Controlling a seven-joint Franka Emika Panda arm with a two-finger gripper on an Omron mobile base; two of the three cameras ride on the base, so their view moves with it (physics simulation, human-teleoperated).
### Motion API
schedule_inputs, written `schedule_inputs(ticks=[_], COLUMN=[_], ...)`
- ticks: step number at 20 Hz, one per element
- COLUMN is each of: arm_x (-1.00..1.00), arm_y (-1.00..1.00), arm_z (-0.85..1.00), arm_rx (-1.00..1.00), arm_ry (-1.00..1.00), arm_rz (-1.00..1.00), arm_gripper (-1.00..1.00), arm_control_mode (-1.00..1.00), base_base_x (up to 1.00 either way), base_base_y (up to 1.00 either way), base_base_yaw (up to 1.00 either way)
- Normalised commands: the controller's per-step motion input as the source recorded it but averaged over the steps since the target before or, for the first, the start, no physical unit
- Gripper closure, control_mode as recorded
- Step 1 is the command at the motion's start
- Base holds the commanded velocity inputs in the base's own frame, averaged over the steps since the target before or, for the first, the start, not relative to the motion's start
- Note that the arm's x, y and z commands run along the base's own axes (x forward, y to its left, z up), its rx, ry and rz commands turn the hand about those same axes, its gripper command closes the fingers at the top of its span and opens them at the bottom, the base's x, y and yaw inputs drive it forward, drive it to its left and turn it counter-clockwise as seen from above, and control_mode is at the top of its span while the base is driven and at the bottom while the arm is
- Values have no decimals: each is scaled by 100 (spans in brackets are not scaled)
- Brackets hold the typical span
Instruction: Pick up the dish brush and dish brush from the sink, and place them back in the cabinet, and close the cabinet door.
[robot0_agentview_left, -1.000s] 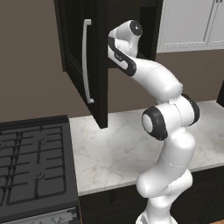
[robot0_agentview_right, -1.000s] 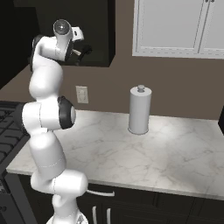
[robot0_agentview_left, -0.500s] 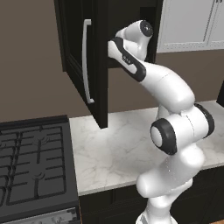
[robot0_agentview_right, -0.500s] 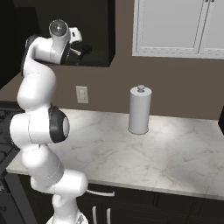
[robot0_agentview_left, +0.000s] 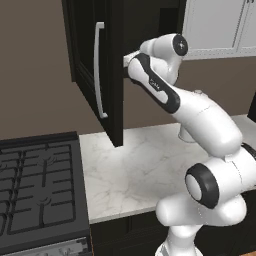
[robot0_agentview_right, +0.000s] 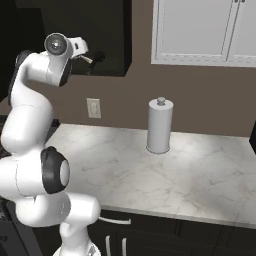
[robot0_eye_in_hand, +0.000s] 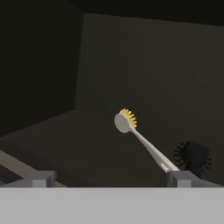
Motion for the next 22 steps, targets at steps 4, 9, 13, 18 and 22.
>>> schedule_inputs(ticks=[4, 9, 13, 18, 22], arm_x=[-73, -73, -61, -48, -39], arm_y=[-8, -7, -7, -9, -8], arm_z=[0, 0, 9, 21, 19], arm_rx=[2, 2, 3, 1, 0], arm_ry=[-10, -10, -4, 0, 0], arm_rz=[-4, -4, -6, -7, -6], arm_gripper=[-100, -100, -100, -100, -100], arm_control_mode=[-100, -100, -100, -100, -100], base_base_x=[0, 0, 0, 0, 0], base_base_y=[0, 0, 0, 0, 0], base_base_yaw=[0, 0, 0, 0, 0])
